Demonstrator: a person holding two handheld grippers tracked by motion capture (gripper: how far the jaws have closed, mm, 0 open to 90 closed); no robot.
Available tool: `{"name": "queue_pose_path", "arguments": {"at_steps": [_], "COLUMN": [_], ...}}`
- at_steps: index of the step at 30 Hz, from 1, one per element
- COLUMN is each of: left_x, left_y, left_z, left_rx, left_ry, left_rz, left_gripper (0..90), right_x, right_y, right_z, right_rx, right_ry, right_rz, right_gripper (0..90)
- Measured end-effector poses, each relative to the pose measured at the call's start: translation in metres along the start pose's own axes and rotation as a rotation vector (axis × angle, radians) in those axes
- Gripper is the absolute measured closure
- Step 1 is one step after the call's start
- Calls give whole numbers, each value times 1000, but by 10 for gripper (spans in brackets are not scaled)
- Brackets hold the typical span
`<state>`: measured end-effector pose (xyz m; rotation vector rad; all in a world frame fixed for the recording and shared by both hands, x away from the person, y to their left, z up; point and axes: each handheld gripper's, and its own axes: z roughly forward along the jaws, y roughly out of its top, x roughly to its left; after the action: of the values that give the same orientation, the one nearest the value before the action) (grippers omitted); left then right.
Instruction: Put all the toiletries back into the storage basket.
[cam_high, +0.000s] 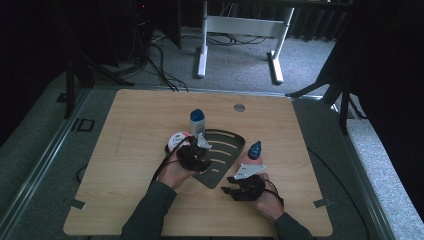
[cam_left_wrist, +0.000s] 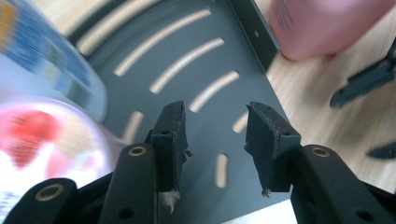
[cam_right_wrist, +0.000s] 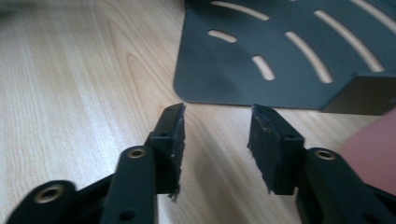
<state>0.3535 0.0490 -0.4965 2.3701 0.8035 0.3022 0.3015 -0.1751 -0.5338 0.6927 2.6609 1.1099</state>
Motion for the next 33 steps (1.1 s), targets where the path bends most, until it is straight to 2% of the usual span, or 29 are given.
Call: {"name": "queue_pose_path", "arguments": {"at_steps": [5,7,12,16,24,28,33], "left_x": [-4,-6,-8,-10,-9,-11,-9], "left_y": [-11,-14,-22,-26,-31,-32,-35], "left_z": [12,16,25,28,29,29,28], "left_rx": [10,20,42,32,27,26,8], "left_ry": [-19,-16,-31,-45,-50,-35,-42], "left_rz": [-20,-15,-26,-30,-46,-36,-56], "left_gripper": [600,611,668,696,722,740,779], "right_x": [0,-2,-5,-8,-17,-22,-29], "right_y": [1,0,-4,-6,-10,-9,-7], "right_z": [-6,-8,-13,-21,-41,-54,-70], "right_rx": [0,3,11,3,15,21,13], "right_ry": [-19,-25,-36,-48,-69,-86,-107], "right_rz": [-2,0,6,21,45,47,57], "right_gripper": [627,638,713,739,715,690,656]}}
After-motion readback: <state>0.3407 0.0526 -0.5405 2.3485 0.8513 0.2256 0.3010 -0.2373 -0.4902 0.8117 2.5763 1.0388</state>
